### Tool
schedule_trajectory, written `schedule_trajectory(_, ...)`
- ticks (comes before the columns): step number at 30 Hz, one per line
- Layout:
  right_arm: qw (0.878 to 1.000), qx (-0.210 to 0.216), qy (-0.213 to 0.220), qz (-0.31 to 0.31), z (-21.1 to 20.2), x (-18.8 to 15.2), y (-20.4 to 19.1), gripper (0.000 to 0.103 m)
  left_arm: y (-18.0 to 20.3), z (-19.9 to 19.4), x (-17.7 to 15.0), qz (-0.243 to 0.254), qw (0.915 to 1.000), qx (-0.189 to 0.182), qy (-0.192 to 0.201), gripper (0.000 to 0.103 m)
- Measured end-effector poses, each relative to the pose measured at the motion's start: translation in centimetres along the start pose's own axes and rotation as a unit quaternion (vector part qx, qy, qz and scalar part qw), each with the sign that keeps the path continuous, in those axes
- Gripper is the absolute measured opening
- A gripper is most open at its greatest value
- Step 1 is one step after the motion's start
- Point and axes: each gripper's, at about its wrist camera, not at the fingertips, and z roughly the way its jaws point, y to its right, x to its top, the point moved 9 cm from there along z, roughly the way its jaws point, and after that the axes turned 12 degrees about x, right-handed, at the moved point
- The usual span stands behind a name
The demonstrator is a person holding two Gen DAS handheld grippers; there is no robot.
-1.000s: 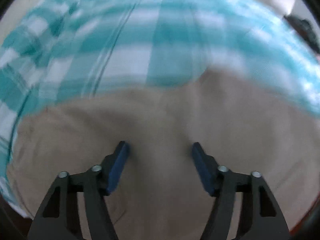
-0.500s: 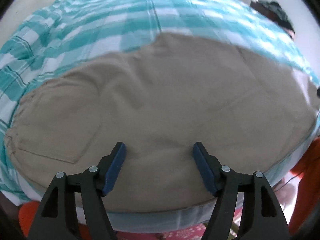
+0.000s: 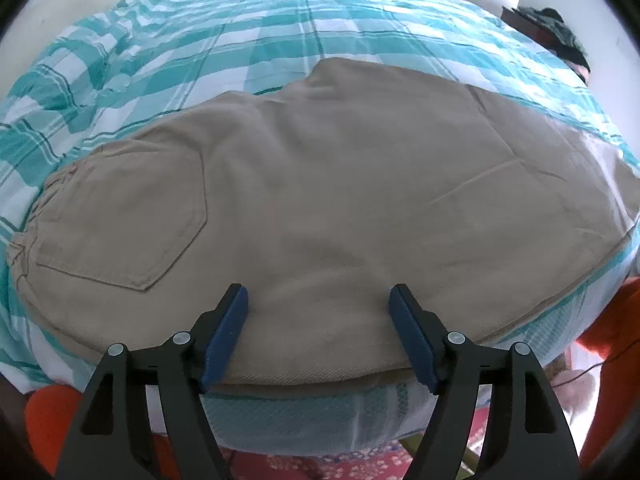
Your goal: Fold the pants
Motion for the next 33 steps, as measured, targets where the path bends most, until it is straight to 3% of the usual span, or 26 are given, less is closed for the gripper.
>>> schedule_trajectory(3,0.987,0.147,0.04,0.042,0.8,1.4,-2.0,0.094,-0.2,-0.2,-0.1,-0.007,1.0,-0.005,0.004,0.075)
schedule_trajectory(5,0.98,0.179,0.017,0.086,3.1,0.2,-1.3,0.094,-0.2,-0.3,-0.2,-0.009,0.9999,-0.007,0.005,0.076)
schedule_trajectory(7,0.971,0.175,-0.051,0.152,6.1,-3.5,0.7,0.086,-0.4,-0.6,-0.2,-0.011,0.9999,-0.004,0.003,0.076)
schedule_trajectory(8,0.969,0.174,-0.047,0.166,5.9,-4.1,1.2,0.078,-0.5,-0.9,-0.1,-0.013,0.9999,-0.003,0.002,0.076)
schedule_trajectory(10,0.965,0.193,-0.012,0.179,3.9,-3.2,1.7,0.078,-0.3,-1.5,0.0,-0.014,0.9999,-0.005,0.0,0.076)
schedule_trajectory(12,0.973,0.165,0.054,0.149,1.0,-1.1,2.7,0.078,0.8,-2.5,0.5,-0.009,0.9998,-0.019,0.004,0.076)
schedule_trajectory(14,0.98,0.136,0.086,0.117,-0.2,0.2,3.8,0.078,2.7,-3.7,1.4,0.002,0.9993,-0.037,0.009,0.076)
schedule_trajectory(17,0.981,0.071,0.056,0.171,1.2,-0.6,9.0,0.077,6.4,-5.7,3.4,0.019,0.9965,-0.08,0.01,0.076)
schedule_trajectory(18,0.974,0.056,0.054,0.215,1.6,-1.6,11.2,0.059,7.7,-6.3,4.0,0.025,0.9953,-0.093,0.01,0.076)
schedule_trajectory(19,0.961,0.073,0.07,0.257,1.5,-2.2,12.5,0.052,9.0,-6.9,4.7,0.031,0.9937,-0.107,0.01,0.076)
schedule_trajectory(21,0.94,0.106,0.105,0.307,0.7,-2.2,14.2,0.051,12.8,-8.4,6.4,0.048,0.9877,-0.148,0.012,0.076)
schedule_trajectory(23,0.941,0.094,0.118,0.301,0.1,-1.9,14.7,0.051,17.0,-9.5,7.9,0.073,0.9806,-0.181,0.017,0.078)
schedule_trajectory(26,0.942,0.104,0.117,0.297,0.1,-2.0,14.6,0.053,21.8,-9.8,9.5,0.105,0.9736,-0.201,0.021,0.078)
schedule_trajectory(29,0.936,0.122,0.122,0.306,-0.8,-2.6,15.2,0.053,26.2,-8.2,9.8,0.155,0.9707,-0.182,0.026,0.078)
schedule_trajectory(32,0.927,0.14,0.128,0.323,-1.0,-3.1,16.1,0.053,29.0,-5.7,5.9,0.221,0.9642,-0.146,-0.01,0.078)
schedule_trajectory(33,0.925,0.144,0.13,0.327,-1.0,-3.1,16.3,0.053,29.2,-5.4,4.8,0.239,0.9622,-0.13,-0.004,0.078)
